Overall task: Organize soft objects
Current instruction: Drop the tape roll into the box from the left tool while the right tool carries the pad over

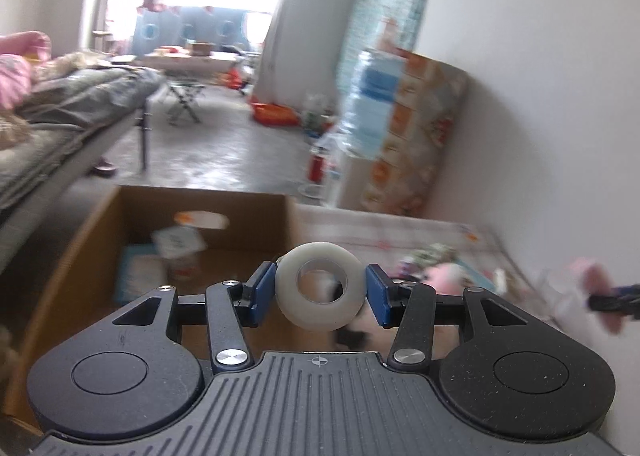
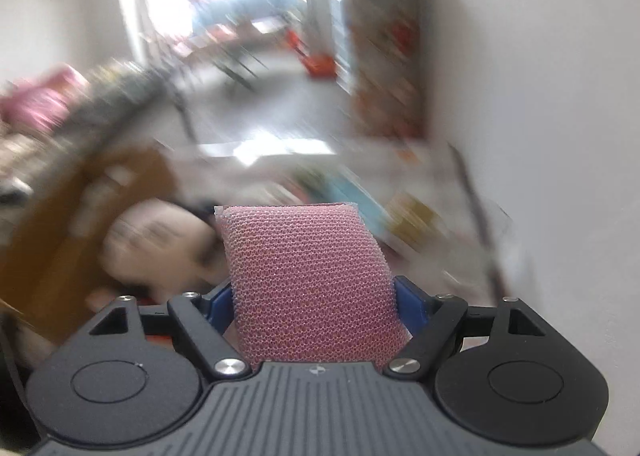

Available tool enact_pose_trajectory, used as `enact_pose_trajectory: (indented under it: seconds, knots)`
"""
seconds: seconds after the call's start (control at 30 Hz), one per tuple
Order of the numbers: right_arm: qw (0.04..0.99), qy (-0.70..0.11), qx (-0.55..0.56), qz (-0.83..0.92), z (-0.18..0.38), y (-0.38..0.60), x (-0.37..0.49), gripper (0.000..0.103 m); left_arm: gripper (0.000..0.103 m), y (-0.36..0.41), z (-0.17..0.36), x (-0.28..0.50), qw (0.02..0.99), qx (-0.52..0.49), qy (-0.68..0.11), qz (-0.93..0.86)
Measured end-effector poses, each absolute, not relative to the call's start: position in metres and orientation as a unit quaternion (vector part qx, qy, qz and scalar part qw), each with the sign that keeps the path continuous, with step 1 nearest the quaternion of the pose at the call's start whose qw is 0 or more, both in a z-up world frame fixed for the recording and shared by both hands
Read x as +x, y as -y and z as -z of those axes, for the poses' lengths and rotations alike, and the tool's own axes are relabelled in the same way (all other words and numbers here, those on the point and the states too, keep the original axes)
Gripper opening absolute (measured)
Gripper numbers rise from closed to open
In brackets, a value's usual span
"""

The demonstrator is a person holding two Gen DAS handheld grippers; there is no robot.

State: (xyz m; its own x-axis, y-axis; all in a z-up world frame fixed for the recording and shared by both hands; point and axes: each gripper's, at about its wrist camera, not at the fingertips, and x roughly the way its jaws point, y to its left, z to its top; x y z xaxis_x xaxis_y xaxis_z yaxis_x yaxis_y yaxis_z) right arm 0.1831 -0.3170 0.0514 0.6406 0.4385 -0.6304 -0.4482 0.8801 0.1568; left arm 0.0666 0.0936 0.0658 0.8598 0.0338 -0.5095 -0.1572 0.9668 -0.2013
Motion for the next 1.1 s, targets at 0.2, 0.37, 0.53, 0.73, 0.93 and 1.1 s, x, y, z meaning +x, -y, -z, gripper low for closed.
enact_pose_trajectory:
  seconds: [0.2, 0.37, 0.53, 0.73, 0.93, 1.1]
  knots:
    - [0.868, -0.303, 0.039, -0.392, -0.1, 0.232, 0.19, 0.083, 0.048, -0.132, -0.048, 0.095, 0.939, -0.13, -0.308, -0.085]
    - [0.814, -0.317, 0.051, -0.484, -0.114, 0.132, 0.223, 0.083, 0.048, -0.166, -0.012, 0.145, 0.905, -0.173, -0.379, -0.087]
    - [0.778, -0.372, 0.047, -0.505, -0.101, 0.039, 0.264, 0.083, 0.048, -0.188, 0.022, 0.184, 0.877, -0.182, -0.433, -0.106]
    - [0.752, -0.437, 0.045, -0.491, -0.067, -0.028, 0.299, 0.083, 0.048, -0.206, 0.057, 0.217, 0.849, -0.174, -0.484, -0.122]
    - [0.743, -0.45, 0.048, -0.493, -0.049, -0.047, 0.317, 0.083, 0.048, -0.221, 0.08, 0.238, 0.833, -0.171, -0.505, -0.148]
    - [0.739, -0.453, 0.048, -0.497, -0.04, -0.058, 0.326, 0.083, 0.051, -0.219, 0.09, 0.243, 0.832, -0.168, -0.508, -0.146]
